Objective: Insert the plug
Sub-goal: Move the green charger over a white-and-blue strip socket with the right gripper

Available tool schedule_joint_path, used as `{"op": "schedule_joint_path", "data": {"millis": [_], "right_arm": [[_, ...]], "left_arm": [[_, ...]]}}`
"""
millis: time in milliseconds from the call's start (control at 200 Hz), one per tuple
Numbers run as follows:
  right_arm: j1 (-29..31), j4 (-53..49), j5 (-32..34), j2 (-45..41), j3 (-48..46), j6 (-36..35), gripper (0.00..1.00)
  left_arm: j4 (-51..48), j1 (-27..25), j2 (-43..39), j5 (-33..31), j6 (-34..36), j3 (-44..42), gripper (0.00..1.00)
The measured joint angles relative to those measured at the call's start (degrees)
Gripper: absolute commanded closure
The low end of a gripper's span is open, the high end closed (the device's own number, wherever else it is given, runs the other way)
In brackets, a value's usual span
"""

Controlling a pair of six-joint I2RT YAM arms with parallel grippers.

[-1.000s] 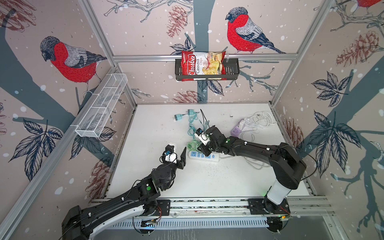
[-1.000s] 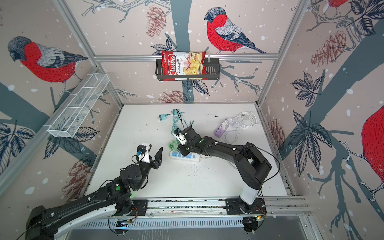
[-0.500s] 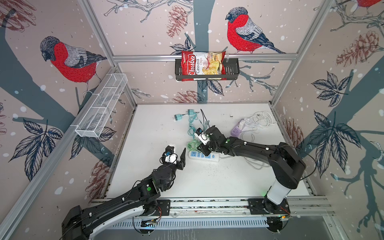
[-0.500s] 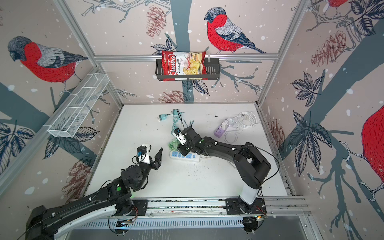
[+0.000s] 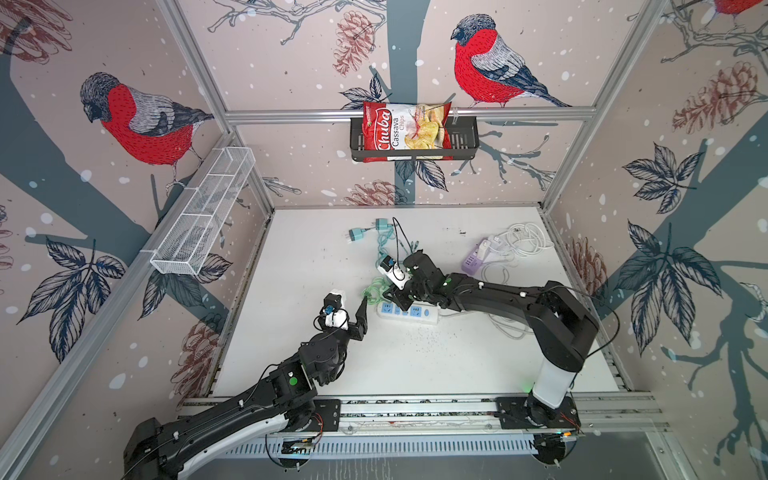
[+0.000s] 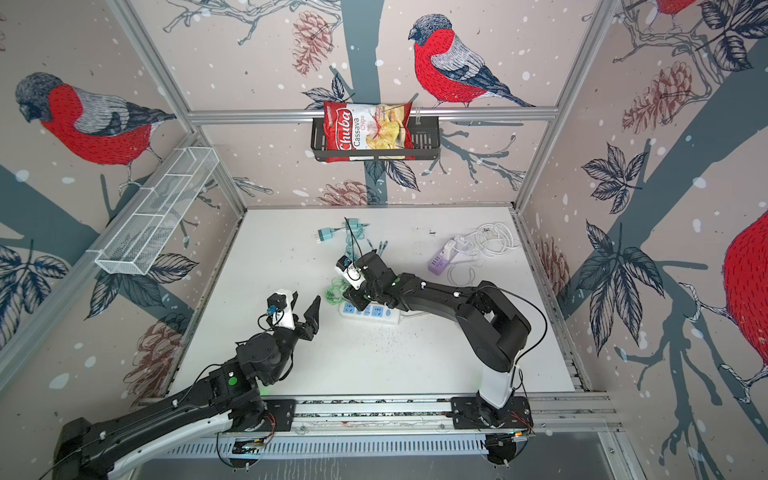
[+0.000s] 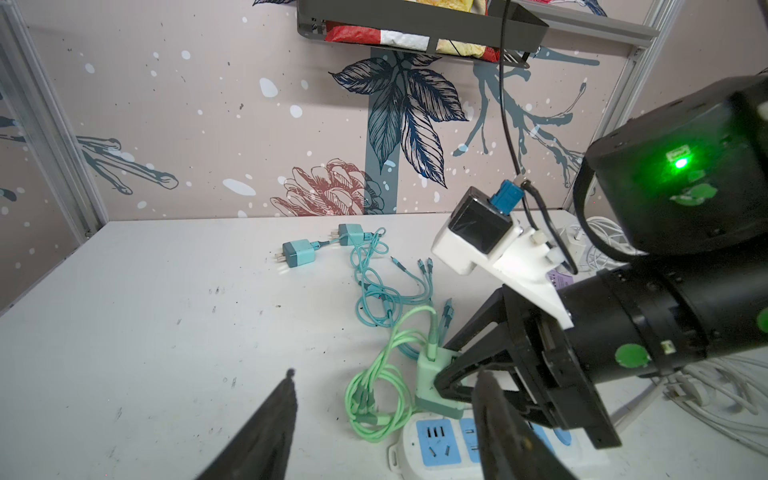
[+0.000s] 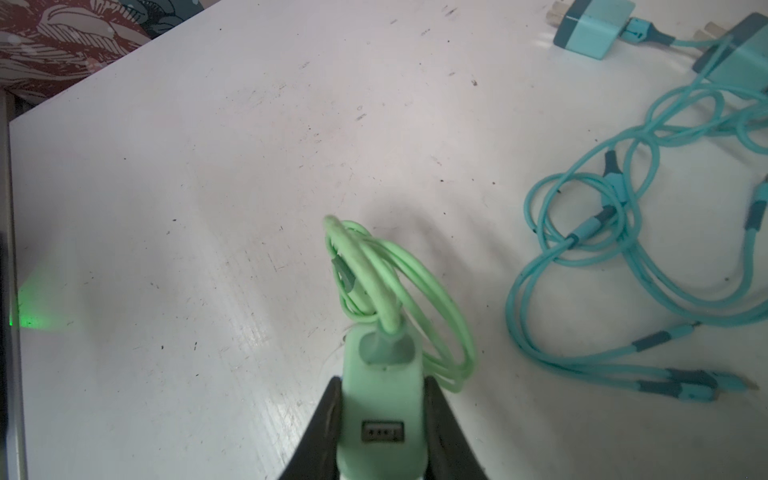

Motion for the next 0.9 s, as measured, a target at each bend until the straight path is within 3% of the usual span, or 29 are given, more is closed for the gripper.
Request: {"op": "schedule_joint_path", "data": {"millis": [900], "right_arm": [[0.37, 10.58, -1.51, -1.81, -8.68, -9.42, 0.99]], "left_arm": [[-0.52, 0.0, 0.44, -0.31, -0.83, -0.85, 0.34]]}}
